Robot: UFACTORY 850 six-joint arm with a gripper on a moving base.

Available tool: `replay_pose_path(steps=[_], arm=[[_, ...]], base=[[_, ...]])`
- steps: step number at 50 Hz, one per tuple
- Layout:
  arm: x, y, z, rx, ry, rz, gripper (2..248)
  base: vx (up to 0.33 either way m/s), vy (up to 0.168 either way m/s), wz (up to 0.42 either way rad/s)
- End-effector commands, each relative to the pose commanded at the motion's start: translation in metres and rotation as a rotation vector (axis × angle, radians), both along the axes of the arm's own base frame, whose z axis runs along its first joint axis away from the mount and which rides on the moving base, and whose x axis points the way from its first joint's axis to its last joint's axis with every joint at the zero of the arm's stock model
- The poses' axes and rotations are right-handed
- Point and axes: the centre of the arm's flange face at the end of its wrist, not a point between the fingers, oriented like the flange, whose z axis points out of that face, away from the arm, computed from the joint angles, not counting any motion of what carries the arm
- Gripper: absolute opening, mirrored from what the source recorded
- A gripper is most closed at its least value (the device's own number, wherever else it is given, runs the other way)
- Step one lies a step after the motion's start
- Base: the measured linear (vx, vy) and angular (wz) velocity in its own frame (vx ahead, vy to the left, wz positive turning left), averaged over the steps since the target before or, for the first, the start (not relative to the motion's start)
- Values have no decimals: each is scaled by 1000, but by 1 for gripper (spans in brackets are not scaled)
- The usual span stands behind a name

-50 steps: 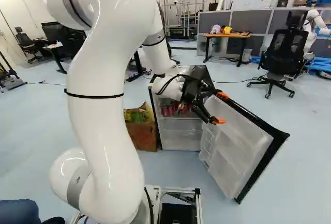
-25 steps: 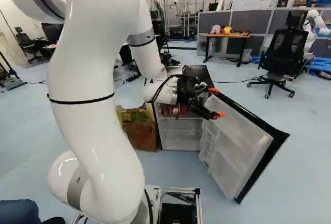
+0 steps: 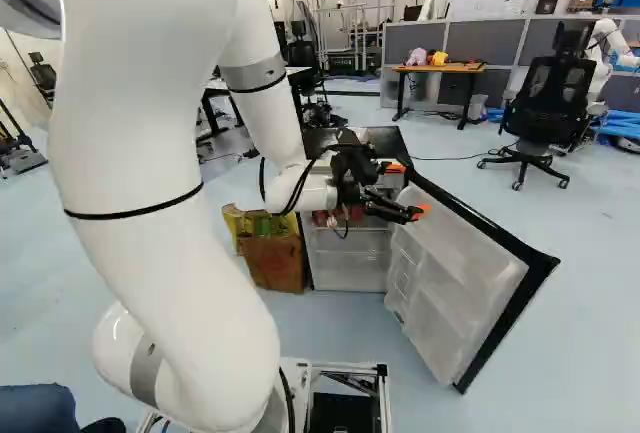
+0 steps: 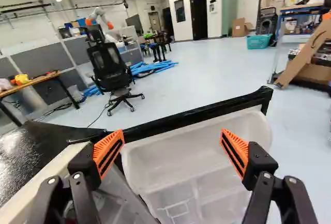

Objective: Grab a drink from the fridge

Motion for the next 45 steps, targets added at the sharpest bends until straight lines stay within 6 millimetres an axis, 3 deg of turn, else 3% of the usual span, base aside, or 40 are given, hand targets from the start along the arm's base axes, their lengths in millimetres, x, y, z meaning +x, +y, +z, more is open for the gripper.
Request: replay_pose_path(steps=[45], arm=[[-53, 28, 2, -45, 75, 430, 247]], base=[[0, 0, 0]])
